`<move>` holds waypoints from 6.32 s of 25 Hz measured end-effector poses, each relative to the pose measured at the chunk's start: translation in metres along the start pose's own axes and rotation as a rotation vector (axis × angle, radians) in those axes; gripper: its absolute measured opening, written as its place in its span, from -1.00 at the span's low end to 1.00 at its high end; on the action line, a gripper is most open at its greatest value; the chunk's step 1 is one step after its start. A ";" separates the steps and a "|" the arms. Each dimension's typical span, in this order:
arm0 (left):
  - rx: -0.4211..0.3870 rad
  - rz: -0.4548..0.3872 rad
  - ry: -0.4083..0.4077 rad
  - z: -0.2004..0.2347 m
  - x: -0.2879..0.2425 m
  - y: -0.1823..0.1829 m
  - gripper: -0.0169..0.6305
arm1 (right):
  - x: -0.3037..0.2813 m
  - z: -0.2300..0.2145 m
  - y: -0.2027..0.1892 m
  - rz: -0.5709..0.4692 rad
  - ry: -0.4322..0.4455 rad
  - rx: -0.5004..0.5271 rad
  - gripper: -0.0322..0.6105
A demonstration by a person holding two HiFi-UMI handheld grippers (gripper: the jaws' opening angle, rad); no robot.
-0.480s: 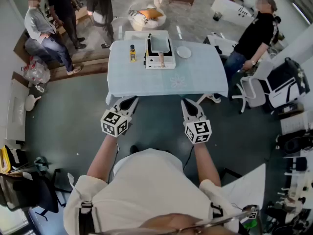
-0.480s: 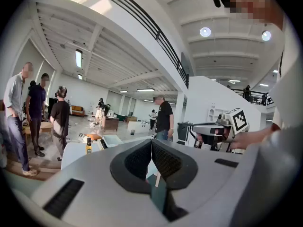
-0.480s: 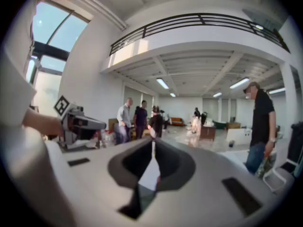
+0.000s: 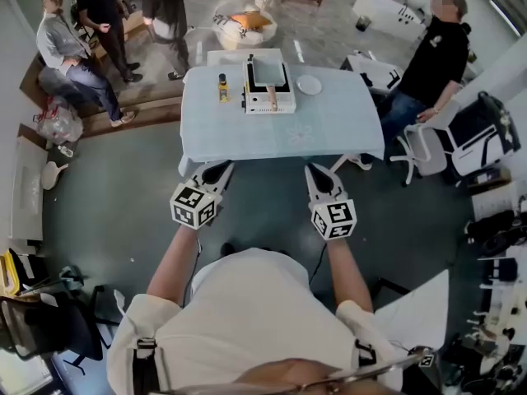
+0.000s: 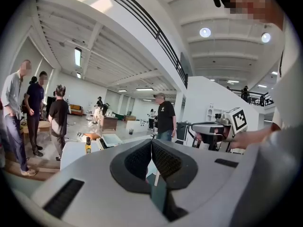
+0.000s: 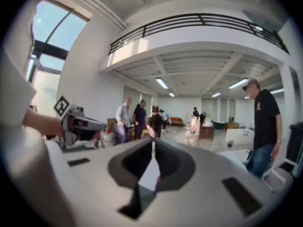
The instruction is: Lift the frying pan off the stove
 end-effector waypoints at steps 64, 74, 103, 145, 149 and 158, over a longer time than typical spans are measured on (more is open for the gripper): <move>0.051 0.052 0.114 0.120 -0.201 0.021 -0.85 | -0.215 -0.159 -0.033 0.051 0.150 -0.083 -0.78; 0.072 0.084 0.102 0.171 -0.239 0.025 -0.85 | -0.273 -0.174 -0.039 0.093 0.145 -0.093 -0.78; 0.295 0.320 -0.177 0.278 -0.362 -0.048 -0.85 | -0.419 -0.191 -0.110 0.342 0.154 -0.306 -0.78; 0.873 0.602 -0.310 0.256 -0.500 -0.179 -0.35 | -0.559 -0.208 -0.265 0.728 0.778 -1.021 -0.07; 0.910 0.605 -0.336 0.258 -0.501 -0.184 -0.43 | -0.566 -0.206 -0.270 0.707 0.803 -1.011 -0.14; 0.965 0.576 -0.371 0.257 -0.500 -0.182 -0.46 | -0.564 -0.205 -0.267 0.632 0.875 -1.163 -0.32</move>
Point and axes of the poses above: the fingertips, and each gripper's own axes: x backward along the fingers, z to its left, y out of its top, the point moved 7 cm from there along x, backward along the fingers, and after that the axes turned 3 degrees about x, right-handed, at the moved point
